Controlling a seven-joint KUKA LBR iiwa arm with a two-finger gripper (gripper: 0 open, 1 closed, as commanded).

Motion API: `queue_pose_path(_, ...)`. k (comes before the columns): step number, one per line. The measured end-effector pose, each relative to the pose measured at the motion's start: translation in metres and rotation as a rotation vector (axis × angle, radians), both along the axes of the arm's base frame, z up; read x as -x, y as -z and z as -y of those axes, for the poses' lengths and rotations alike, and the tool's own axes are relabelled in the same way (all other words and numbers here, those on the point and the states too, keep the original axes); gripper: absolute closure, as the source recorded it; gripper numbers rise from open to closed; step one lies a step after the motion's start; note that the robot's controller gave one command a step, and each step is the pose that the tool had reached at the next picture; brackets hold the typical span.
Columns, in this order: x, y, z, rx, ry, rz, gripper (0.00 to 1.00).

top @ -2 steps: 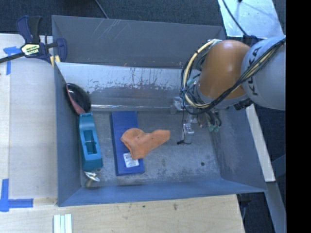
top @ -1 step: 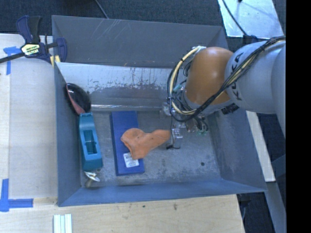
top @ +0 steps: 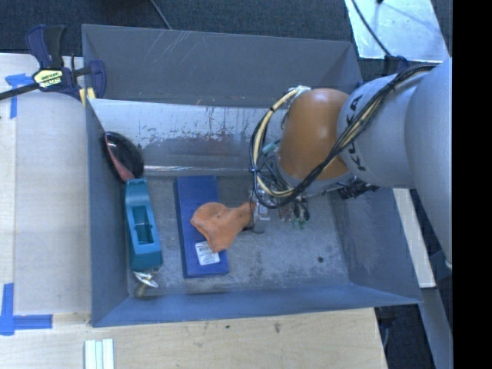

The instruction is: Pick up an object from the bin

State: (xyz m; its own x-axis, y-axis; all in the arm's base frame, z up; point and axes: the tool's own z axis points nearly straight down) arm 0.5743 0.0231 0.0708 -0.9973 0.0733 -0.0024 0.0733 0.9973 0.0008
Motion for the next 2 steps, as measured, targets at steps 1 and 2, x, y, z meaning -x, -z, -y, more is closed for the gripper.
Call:
queue_pose_path(1,0.000,0.000,0.000,0.000,0.000,0.000,1.00)
queue_pose_path(2,-0.005,-0.141,-0.031,0.000,-0.030,0.002,1.00)
